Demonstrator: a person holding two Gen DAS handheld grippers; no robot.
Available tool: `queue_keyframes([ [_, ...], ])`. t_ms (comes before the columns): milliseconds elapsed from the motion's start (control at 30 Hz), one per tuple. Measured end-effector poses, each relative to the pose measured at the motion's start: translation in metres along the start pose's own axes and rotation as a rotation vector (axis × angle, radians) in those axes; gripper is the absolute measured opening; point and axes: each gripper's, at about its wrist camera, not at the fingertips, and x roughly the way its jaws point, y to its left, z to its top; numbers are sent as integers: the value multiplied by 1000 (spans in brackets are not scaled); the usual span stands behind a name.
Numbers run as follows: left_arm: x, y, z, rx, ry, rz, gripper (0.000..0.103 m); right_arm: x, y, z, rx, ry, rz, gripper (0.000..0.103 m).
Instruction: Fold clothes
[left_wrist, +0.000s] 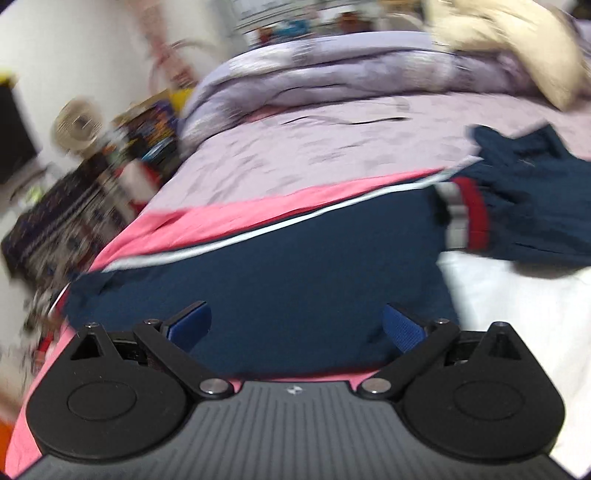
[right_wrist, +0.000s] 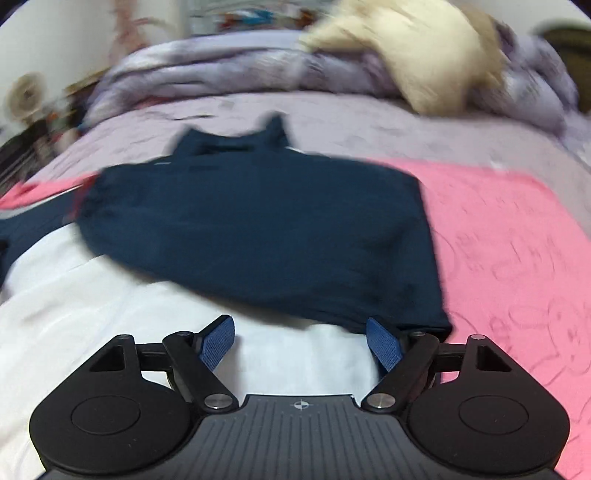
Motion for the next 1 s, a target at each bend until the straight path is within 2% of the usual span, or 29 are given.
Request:
queue_keyframes([
  [100, 2, 52, -11, -158, 12, 72, 102, -17, 29, -7, -91, -42, 43, 82],
  [167, 5, 89, -19, -313, 12, 110, 101, -19, 47, -14, -106, -63, 105, 85],
  [267, 12, 151, -37, -604, 4, 133, 100, -3, 70, -29, -116, -13, 135, 90],
  [300, 16, 172, -44, -707, 4, 132, 99, 3, 76, -34, -112, -17, 124, 95],
  [367, 29, 211, -62, -912, -4, 124, 99, 6, 76, -37, -94, -42, 127, 97],
  [467, 58, 249, -84, -1124, 13, 149, 92, 8, 76, -35, -81, -38, 132, 99],
  [533, 64, 260, -89, -1182, -44, 170, 93, 8, 79, -33, -89, -37, 125, 101],
  [567, 66, 260, -87, -1167, -76, 185, 93, 9, 79, -33, -89, -37, 122, 101],
  [667, 84, 259, -72, -1066, -74, 187, 92, 12, 76, -37, -94, -42, 107, 102],
  [767, 102, 255, -63, -1054, -40, 247, 95, 13, 78, -40, -99, -49, 88, 103],
  [800, 104, 252, -60, -1060, -46, 264, 87, 13, 78, -41, -100, -49, 86, 103],
  [833, 106, 248, -56, -1067, -45, 272, 66, 13, 77, -41, -99, -50, 85, 103],
  [867, 109, 247, -53, -1077, -23, 254, 53, 14, 77, -42, -99, -51, 85, 103],
  [900, 112, 246, -50, -1087, -2, 236, 22, 13, 76, -42, -98, -52, 85, 103],
  [933, 114, 245, -47, -1097, 15, 216, 7, 14, 76, -42, -98, -53, 85, 103],
  [1000, 107, 243, -46, -1117, 15, 172, 3, 14, 76, -42, -97, -54, 86, 103],
])
